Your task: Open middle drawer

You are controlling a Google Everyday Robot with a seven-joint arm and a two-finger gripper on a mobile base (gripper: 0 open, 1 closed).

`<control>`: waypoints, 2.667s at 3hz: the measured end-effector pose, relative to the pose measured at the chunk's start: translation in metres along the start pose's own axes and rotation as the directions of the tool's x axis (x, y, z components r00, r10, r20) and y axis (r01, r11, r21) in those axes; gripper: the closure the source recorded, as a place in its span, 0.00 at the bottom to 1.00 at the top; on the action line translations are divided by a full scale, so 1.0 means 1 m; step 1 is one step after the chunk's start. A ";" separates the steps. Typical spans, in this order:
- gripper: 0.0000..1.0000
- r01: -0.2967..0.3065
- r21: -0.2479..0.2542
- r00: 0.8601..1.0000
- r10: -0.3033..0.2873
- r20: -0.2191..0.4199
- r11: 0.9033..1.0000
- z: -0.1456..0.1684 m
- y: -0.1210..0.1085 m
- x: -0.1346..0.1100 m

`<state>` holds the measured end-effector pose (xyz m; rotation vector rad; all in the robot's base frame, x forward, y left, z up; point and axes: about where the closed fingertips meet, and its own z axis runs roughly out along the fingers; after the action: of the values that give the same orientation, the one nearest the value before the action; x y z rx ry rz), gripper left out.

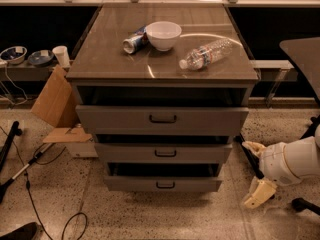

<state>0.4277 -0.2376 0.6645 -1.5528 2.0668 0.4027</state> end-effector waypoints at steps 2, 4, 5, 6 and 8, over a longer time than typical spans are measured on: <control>0.00 -0.070 0.024 0.992 0.067 0.110 0.997 0.067 -0.040 -0.008; 0.00 -0.218 -0.031 0.970 0.220 0.099 0.975 0.152 -0.078 0.023; 0.00 -0.293 -0.027 0.952 0.294 0.086 0.956 0.172 -0.091 0.041; 0.00 -0.379 0.005 0.922 0.377 0.085 0.925 0.179 -0.108 0.063; 0.00 -0.482 0.082 0.874 0.473 0.109 0.872 0.177 -0.145 0.098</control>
Offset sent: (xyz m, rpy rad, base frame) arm 0.0846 0.0424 -0.0738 0.2019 -0.0272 -0.1007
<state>0.5851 -0.2664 0.4738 -0.9267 2.3510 0.5141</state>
